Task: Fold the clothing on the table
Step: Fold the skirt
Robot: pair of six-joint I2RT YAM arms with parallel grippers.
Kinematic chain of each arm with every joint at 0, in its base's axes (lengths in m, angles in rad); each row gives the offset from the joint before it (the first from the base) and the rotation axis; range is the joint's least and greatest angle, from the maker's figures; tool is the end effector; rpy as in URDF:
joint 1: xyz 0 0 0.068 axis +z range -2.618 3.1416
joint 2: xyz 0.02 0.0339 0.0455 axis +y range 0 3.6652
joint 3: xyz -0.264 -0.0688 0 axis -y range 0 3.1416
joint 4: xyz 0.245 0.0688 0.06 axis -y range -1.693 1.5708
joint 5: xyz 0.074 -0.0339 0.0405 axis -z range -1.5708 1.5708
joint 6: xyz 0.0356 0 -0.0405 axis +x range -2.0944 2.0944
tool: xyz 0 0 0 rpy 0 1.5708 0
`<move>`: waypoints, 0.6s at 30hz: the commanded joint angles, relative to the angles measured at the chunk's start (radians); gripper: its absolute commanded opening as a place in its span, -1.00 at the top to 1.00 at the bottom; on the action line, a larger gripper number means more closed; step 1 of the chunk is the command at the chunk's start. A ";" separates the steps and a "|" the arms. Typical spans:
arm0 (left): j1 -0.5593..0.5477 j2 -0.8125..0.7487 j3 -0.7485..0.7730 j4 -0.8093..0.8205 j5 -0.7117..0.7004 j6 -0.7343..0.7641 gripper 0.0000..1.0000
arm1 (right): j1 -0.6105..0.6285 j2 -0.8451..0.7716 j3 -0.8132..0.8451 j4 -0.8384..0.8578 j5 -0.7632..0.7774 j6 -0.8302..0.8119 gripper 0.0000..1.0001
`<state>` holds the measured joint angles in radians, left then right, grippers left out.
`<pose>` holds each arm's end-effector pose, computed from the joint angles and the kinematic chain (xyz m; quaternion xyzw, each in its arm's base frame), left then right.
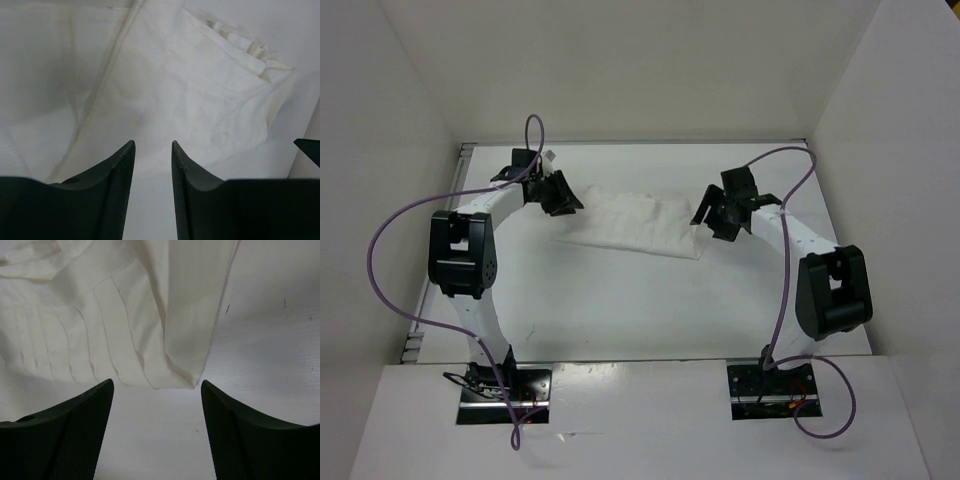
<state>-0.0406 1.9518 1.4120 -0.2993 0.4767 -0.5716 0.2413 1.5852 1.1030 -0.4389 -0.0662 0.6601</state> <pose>0.4287 -0.0338 0.2055 -0.1566 0.8978 -0.3150 0.2650 0.3247 0.0823 0.2298 0.1866 0.9287 0.1672 0.2735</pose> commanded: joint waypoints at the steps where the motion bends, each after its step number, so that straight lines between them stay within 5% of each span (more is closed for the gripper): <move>1: 0.005 -0.002 -0.015 0.021 -0.058 0.032 0.14 | 0.001 0.054 -0.003 0.019 0.034 0.012 -0.52; 18: -0.077 0.108 -0.064 -0.006 -0.108 0.013 0.16 | -0.008 0.315 0.081 0.152 -0.075 0.001 -0.52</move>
<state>-0.0952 2.0270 1.3556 -0.2981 0.3779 -0.5755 0.2375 1.8542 1.1606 -0.3641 -0.1005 0.6712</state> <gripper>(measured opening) 0.419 0.761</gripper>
